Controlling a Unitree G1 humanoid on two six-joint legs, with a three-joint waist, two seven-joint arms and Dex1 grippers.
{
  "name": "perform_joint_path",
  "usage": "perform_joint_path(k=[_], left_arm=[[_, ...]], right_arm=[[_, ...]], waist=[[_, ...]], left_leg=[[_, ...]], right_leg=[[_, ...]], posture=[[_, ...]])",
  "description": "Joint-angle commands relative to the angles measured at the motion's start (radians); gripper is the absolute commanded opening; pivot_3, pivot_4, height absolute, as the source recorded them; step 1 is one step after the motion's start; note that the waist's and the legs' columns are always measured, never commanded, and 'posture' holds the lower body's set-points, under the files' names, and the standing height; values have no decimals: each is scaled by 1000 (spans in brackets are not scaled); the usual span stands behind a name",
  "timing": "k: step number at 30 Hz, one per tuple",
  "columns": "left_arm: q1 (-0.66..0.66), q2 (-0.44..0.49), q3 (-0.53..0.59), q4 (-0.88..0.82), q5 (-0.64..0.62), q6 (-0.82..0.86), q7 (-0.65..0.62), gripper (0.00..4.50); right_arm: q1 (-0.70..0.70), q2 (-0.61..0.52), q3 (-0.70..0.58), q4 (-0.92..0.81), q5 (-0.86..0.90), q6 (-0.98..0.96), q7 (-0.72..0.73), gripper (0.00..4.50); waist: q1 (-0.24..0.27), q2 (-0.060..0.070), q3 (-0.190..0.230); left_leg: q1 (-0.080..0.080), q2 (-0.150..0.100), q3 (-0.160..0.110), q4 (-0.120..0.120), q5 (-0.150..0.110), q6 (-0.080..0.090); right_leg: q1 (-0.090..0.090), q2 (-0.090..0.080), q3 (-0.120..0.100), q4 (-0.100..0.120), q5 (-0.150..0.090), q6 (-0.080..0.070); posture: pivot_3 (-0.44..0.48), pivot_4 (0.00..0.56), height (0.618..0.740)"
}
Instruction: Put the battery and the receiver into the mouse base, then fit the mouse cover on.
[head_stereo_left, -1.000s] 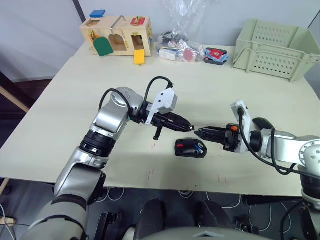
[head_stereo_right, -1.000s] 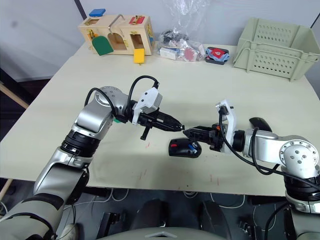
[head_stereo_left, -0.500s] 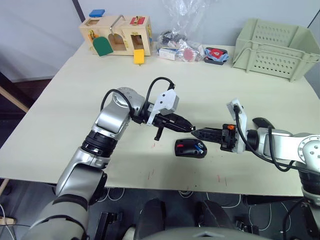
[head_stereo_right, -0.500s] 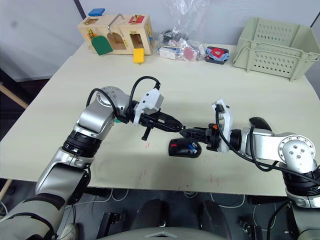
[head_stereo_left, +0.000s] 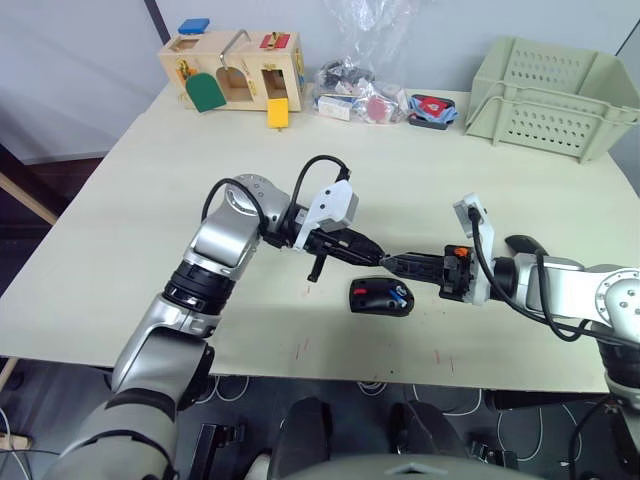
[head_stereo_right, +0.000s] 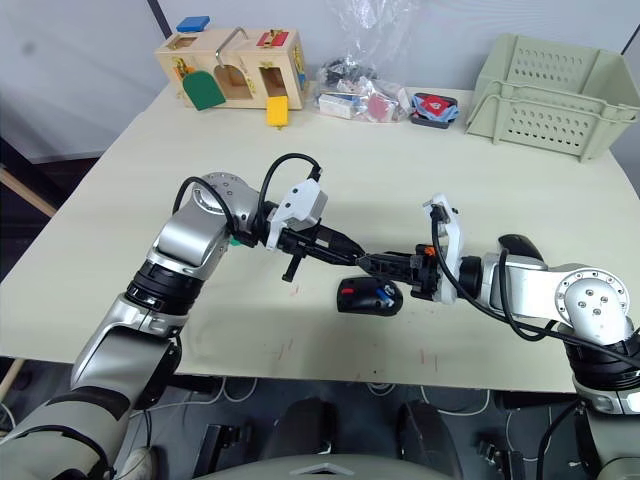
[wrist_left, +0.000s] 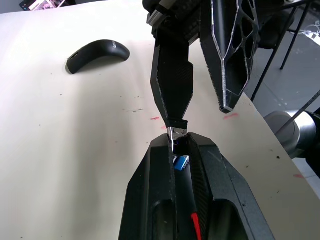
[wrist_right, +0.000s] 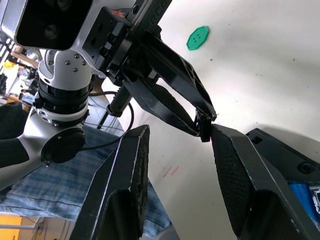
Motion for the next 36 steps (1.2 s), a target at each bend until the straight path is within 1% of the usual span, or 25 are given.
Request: perform_joint_path(k=[1,13,16,18,19,35,36], left_arm=[[-6,-4,-2,-3,2,-13,-3,0],[-5,-8,-2,2,6,-14,-1,0],[-5,-9,-2,1,5,-13,1,0],[-4,-10,-2,1,5,-12,2,0],[-4,-11,-2,0,4,-12,2,0],[3,-15,2,2,5,-19,8,0],[3,-17,5,3,3,-17,10,478]], right_arm=[[-19,-6,-4,-30,26,-20,16,1989],[-24,-6,7,-24,30,-24,17,1989],[-23,-7,8,-24,32,-24,16,1075],[-24,-7,11,-22,30,-24,12,212],[-24,-6,12,-21,28,-24,11,93],[-17,-10,22,-16,27,-24,-4,93],[-16,-9,21,-15,27,-26,-5,34]], waist=[[0,0,0],[0,0,0],[0,0,0],[0,0,0],[0,0,0],[0,0,0],[0,0,0]], left_leg=[[0,0,0,0,0,0],[0,0,0,0,0,0],[0,0,0,0,0,0],[0,0,0,0,0,0],[0,0,0,0,0,0],[-1,0,0,0,0,0],[-1,0,0,0,0,0]], right_leg=[[0,0,0,0,0,0],[0,0,0,0,0,0],[-1,0,0,0,0,0],[-1,0,0,0,0,0],[-1,0,0,0,0,0],[-1,0,0,0,0,0],[-1,0,0,0,0,0]], posture=[[0,150,740],[0,150,740],[0,150,740],[0,150,740],[0,150,740],[0,150,740],[0,150,740]])
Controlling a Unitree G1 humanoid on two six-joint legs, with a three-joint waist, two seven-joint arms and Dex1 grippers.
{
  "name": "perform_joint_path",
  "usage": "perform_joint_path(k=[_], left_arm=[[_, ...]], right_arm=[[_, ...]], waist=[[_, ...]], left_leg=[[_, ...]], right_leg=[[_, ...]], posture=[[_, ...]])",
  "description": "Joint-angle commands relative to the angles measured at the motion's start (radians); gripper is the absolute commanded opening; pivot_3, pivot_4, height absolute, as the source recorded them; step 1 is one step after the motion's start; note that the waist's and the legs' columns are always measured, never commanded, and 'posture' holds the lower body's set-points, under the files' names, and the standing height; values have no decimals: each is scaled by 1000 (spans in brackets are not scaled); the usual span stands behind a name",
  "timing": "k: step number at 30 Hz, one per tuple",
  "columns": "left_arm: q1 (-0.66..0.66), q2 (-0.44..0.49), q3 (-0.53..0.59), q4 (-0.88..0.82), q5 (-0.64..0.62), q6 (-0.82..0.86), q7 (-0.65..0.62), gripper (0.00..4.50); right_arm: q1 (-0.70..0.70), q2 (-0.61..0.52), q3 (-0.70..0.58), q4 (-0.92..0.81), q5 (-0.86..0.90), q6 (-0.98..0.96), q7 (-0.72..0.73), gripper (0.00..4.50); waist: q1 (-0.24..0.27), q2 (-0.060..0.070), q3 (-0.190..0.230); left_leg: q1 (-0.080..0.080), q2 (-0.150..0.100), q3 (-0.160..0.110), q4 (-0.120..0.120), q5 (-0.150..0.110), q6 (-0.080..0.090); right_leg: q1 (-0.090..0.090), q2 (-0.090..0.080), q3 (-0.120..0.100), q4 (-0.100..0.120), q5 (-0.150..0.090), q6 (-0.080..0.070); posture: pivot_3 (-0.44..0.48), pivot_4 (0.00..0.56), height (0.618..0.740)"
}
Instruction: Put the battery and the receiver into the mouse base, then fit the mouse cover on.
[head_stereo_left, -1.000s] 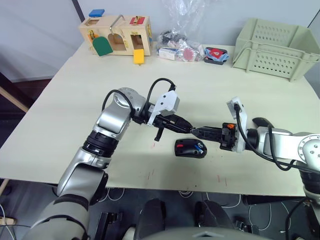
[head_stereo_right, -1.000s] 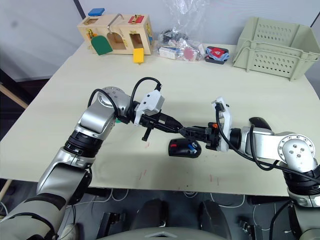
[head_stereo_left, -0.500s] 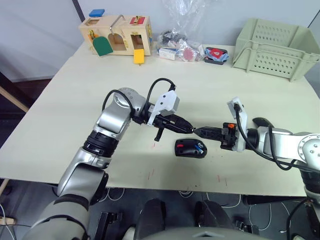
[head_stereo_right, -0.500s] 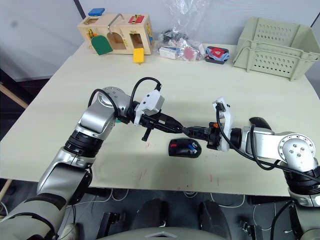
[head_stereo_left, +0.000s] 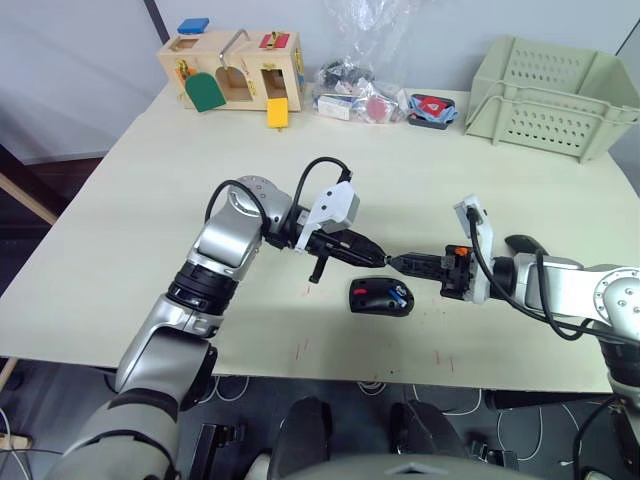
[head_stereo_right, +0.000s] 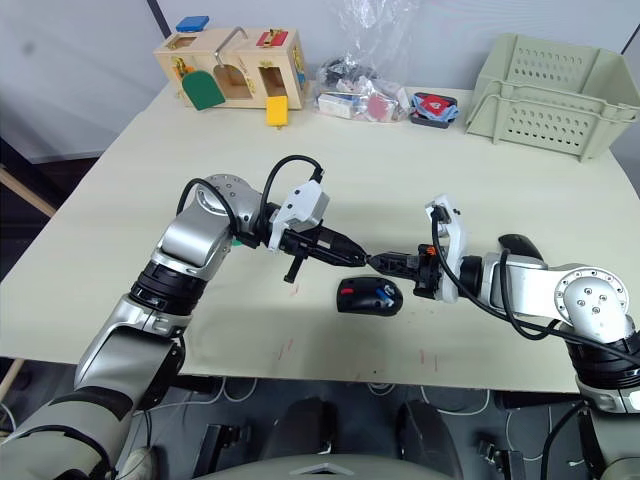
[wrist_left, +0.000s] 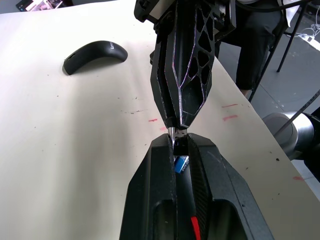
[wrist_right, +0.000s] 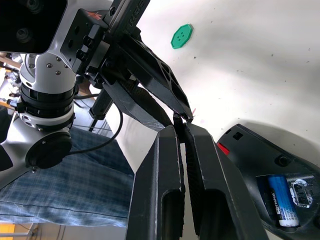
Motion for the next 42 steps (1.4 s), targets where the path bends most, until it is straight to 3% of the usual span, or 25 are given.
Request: perform_joint_path(k=[1,2,9,16,25,30,42], left_arm=[[2,-9,6,-6,-1,-11,13,1002],[2,-10,9,-4,-1,-13,16,1073],[11,-2,26,-2,-19,0,24,4406],[82,50,37,-54,-41,16,12,4461],[180,71,16,-111,-21,19,57,4461],[214,55,-9,-107,18,-5,103,4461],[203,-70,-81,-12,116,-35,202,4461]], right_arm=[[-14,5,2,-37,37,-12,13,0],[-12,4,0,-37,37,-12,13,0],[5,-16,-19,-39,41,-22,21,0],[78,-75,-91,-66,15,-39,62,0],[249,-146,-196,-154,-190,-70,232,0],[308,-154,-241,-168,-232,-77,270,0],[437,-164,-280,-266,-573,-207,479,0]], waist=[[0,0,0],[0,0,0],[0,0,0],[0,0,0],[0,0,0],[0,0,0],[3,-1,0]], left_leg=[[0,0,0,0,0,0],[0,0,0,0,0,0],[0,0,0,0,0,0],[0,0,0,0,0,0],[0,0,0,0,0,0],[0,0,0,0,0,0],[0,-1,0,0,0,0]], right_leg=[[0,0,0,0,0,0],[0,0,0,0,0,0],[0,0,0,0,0,0],[0,0,0,0,0,0],[0,0,0,-1,0,0],[0,0,0,0,0,0],[0,0,0,0,0,0]], posture=[[0,150,740],[0,150,740],[0,150,740],[0,150,740],[0,150,740],[0,150,740],[0,150,740]])
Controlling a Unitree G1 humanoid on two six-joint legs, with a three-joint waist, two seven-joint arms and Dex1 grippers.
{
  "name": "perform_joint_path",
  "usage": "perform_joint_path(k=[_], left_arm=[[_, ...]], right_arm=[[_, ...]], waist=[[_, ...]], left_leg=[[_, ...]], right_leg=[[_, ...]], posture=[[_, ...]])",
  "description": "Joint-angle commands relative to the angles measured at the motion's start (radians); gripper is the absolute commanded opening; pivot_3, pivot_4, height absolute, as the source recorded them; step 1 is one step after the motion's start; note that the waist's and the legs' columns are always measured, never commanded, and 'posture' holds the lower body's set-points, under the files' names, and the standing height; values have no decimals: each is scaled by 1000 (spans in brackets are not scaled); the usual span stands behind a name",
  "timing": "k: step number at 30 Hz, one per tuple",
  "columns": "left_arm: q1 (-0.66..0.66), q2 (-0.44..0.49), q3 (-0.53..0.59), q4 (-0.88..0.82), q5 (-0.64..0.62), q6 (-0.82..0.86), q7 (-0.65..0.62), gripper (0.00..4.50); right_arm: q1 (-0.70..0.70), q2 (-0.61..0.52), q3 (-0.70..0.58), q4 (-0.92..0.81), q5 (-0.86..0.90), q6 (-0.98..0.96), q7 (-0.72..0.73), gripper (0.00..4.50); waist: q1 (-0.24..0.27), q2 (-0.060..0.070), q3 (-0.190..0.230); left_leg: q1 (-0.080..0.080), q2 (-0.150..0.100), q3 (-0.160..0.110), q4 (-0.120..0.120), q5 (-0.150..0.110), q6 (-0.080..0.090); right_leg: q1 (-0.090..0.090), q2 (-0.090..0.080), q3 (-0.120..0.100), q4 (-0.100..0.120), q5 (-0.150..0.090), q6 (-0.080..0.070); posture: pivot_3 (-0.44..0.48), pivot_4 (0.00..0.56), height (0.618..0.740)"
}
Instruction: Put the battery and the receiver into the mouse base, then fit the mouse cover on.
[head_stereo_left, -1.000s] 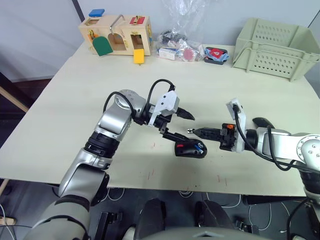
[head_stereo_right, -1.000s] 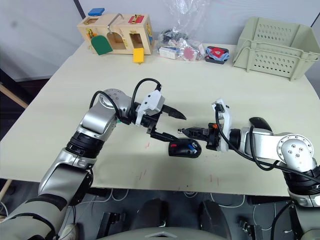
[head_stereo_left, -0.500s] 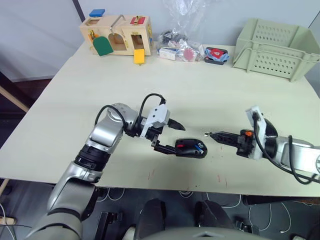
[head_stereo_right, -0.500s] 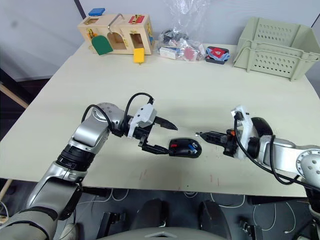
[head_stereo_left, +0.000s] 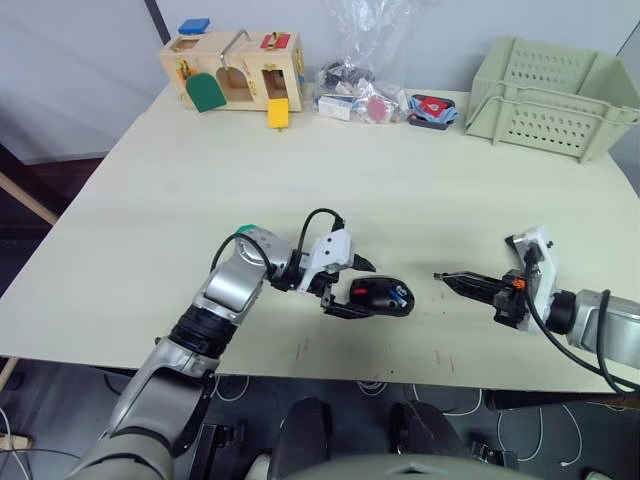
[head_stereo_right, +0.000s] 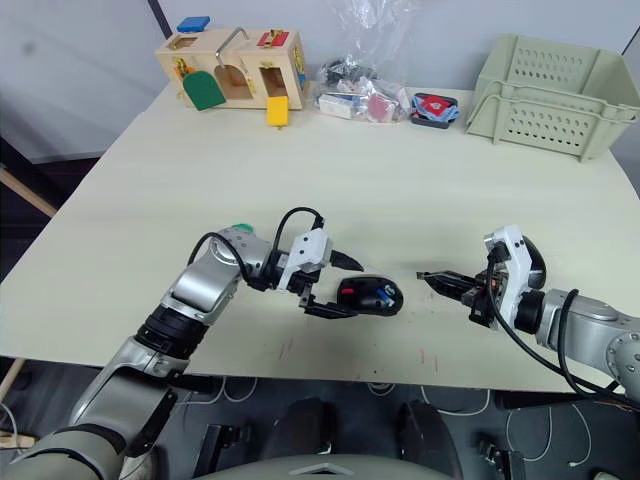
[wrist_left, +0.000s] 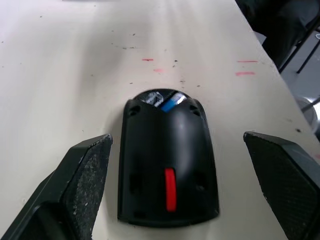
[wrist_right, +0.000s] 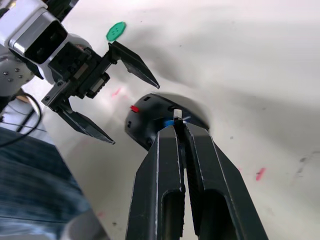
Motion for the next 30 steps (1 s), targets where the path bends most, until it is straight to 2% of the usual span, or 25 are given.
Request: perform_joint_path(k=[1,4,13,21,30], left_arm=[[-22,-40,-20,16,17,-16,22,4461],[-30,-55,-30,39,30,-27,21,4461],[-48,-70,-45,104,60,-69,4,4461],[-50,-77,-48,127,74,-83,3,4461],[-49,-81,-43,151,83,-85,10,4461]], right_arm=[[37,-8,-30,-63,-106,-72,85,0],[71,2,-29,-86,-197,-132,139,0],[225,52,-45,-94,-530,-509,427,0],[271,61,-54,-22,-650,-764,699,0],[271,91,-32,21,-706,-841,758,0]], waist=[[0,0,0],[-2,0,0],[-1,0,0],[0,-1,0],[-1,0,0]], left_leg=[[0,0,0,0,0,0],[0,0,0,0,0,0],[0,0,0,0,0,0],[1,0,0,1,0,0],[2,0,0,1,0,0]], right_leg=[[0,0,0,0,0,0],[0,0,0,0,0,0],[0,0,0,0,0,1],[1,1,0,0,0,1],[2,1,0,1,0,1]], posture=[[0,150,740],[0,150,740],[0,150,740],[0,150,740],[0,150,740]])
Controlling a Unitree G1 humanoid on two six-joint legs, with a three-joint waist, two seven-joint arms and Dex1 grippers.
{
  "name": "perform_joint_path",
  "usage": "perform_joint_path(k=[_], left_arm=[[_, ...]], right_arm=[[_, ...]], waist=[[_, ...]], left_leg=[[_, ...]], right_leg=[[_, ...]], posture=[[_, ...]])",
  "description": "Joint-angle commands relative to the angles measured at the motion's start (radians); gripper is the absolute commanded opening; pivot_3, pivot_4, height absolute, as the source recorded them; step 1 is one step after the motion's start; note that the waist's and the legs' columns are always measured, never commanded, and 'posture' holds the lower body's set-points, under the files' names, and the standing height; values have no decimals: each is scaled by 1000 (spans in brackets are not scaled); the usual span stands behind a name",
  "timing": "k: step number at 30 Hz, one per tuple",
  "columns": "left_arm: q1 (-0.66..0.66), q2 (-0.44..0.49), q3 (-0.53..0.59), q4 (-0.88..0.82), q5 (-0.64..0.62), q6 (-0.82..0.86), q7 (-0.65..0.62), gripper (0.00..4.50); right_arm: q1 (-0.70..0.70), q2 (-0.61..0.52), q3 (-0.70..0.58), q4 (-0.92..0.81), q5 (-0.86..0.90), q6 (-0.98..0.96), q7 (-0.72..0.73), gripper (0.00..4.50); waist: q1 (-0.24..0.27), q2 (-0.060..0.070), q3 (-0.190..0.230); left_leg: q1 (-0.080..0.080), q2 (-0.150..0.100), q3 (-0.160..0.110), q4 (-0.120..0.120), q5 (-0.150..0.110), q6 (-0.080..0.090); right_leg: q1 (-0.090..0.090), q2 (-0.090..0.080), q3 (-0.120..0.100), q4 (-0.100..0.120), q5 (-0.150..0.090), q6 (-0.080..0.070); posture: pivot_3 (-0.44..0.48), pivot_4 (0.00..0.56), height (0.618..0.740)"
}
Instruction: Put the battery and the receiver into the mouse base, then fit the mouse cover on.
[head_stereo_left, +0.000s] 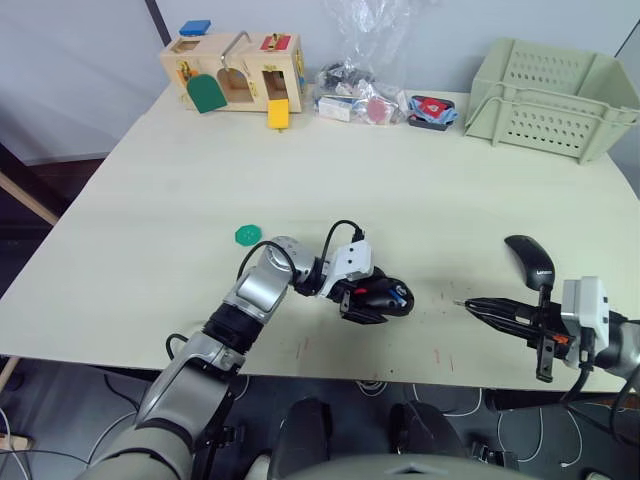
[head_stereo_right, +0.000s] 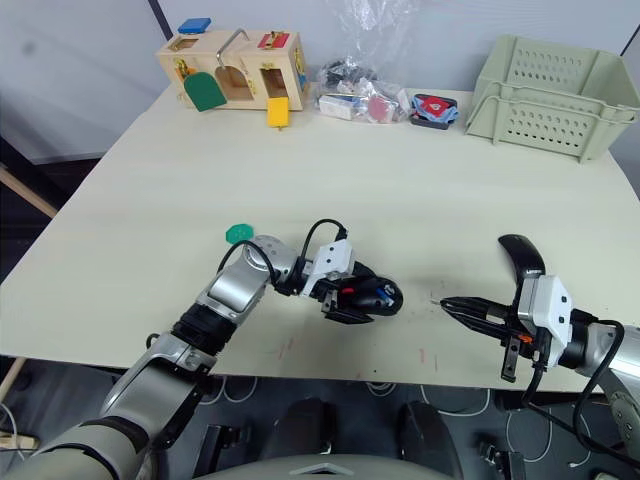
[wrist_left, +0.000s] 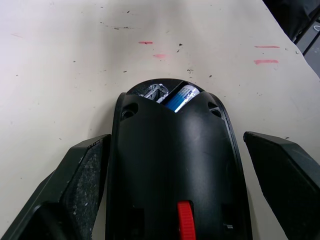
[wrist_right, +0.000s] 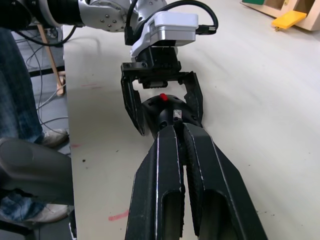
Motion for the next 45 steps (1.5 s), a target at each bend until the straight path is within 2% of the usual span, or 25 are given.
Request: perform_joint_path(k=[1,7,9,12,13,20,26,30,37,42,45], left_arm=[[-16,-7,7,-2,3,-18,3,4461],[-14,-12,9,19,4,-26,1,4461],[-11,-15,8,27,6,-31,4,4083],[-8,-19,8,36,10,-35,7,2991],[-7,-20,10,36,8,-28,8,2938],[7,-13,1,9,20,-1,17,2938],[23,3,-4,-60,46,35,56,2938],[37,-1,-3,-106,54,100,96,2938],[75,-6,-21,-156,73,118,148,2938],[71,-27,-37,-158,78,114,162,2938],[55,-41,-41,-130,88,110,170,2938]], right_arm=[[-5,5,-5,-5,-5,-27,15,0],[-6,12,0,-10,-13,-28,19,0],[-6,14,-1,-17,-9,-23,16,0],[-1,11,0,-26,1,-9,18,0],[-1,11,1,-27,-1,-9,18,0],[-9,8,6,-49,-2,25,-12,0],[-74,-27,25,-140,36,240,-159,0],[-179,-106,51,-222,103,477,-271,0],[-342,-239,105,-219,104,708,-323,0],[-541,-274,215,-204,165,990,-382,0],[-706,-241,300,-159,176,1162,-425,0]], waist=[[0,0,0],[1,0,0],[1,0,0],[1,0,0],[1,0,0],[0,0,0],[-1,0,0],[-1,1,0],[2,0,-1],[2,0,-1],[3,0,-1]], left_leg=[[0,0,0,0,0,0],[0,0,0,0,0,0],[0,0,1,0,0,0],[0,0,0,0,0,0],[0,0,1,0,0,0],[2,0,1,1,0,0],[2,0,0,1,0,0],[2,0,0,1,0,0],[1,0,-1,1,0,0],[1,0,-1,2,0,0],[1,0,-2,3,0,0]], right_leg=[[0,0,0,0,0,0],[0,0,0,0,0,0],[0,0,0,0,0,0],[1,0,0,0,0,0],[1,0,0,0,0,0],[2,0,0,0,0,0],[2,0,0,0,0,0],[2,-1,0,0,0,0],[2,-1,-1,0,0,-1],[2,-2,-1,0,0,-1],[2,-2,-1,1,0,-1]], posture=[[0,150,740],[0,150,740],[0,150,740],[0,150,740],[0,150,740],[0,150,740],[0,150,740],[0,150,740],[0,150,740],[0,150,740],[0,150,740]])
